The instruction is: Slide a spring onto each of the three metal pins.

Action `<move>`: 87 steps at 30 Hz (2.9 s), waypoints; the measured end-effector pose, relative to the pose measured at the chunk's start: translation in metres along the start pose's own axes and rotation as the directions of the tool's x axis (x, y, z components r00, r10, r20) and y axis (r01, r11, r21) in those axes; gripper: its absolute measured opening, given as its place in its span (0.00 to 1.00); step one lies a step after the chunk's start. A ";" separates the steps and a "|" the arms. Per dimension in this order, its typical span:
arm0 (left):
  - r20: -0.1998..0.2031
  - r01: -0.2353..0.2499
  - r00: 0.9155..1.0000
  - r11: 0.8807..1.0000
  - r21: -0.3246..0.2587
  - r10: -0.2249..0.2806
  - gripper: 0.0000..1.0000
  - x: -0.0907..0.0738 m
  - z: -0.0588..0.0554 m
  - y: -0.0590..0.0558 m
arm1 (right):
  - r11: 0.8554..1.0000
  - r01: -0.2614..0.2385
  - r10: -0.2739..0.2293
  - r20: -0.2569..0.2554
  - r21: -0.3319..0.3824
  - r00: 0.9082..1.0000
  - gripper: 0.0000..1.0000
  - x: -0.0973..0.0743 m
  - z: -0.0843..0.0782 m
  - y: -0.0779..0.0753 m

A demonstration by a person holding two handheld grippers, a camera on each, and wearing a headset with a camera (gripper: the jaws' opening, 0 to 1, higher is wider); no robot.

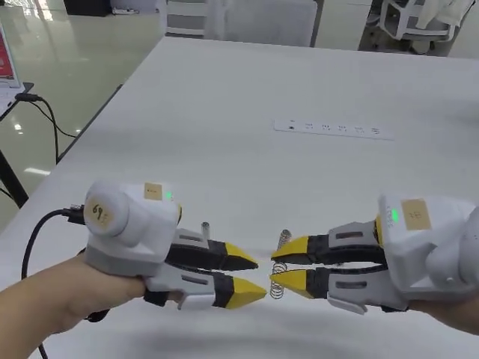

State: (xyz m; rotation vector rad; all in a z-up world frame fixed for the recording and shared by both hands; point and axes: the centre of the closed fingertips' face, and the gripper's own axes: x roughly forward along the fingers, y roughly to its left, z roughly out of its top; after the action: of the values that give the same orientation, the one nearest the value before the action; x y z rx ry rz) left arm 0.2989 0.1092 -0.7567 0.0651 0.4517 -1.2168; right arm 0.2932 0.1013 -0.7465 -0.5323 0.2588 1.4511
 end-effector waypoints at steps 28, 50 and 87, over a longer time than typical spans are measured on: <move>0.017 -0.218 0.975 0.966 -0.142 0.223 0.34 -0.066 -0.029 0.035 | 0.987 0.104 -0.109 -0.031 -0.123 0.994 0.08 0.001 -0.014 -0.013; 0.028 -0.386 0.917 0.902 -0.191 0.399 0.87 -0.101 -0.043 0.062 | 0.984 0.139 -0.137 0.020 -0.111 0.990 0.08 0.007 -0.007 -0.018; 0.031 -0.425 0.900 0.889 -0.169 0.435 0.98 -0.105 -0.045 0.072 | 0.982 0.151 -0.139 0.102 -0.118 0.985 0.08 0.059 0.046 -0.058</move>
State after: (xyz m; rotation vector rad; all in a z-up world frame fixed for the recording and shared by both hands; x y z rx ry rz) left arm 0.3234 0.2409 -0.7729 -0.0135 0.4442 -0.7395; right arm 0.3503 0.1735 -0.7245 -0.5717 0.0536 1.3517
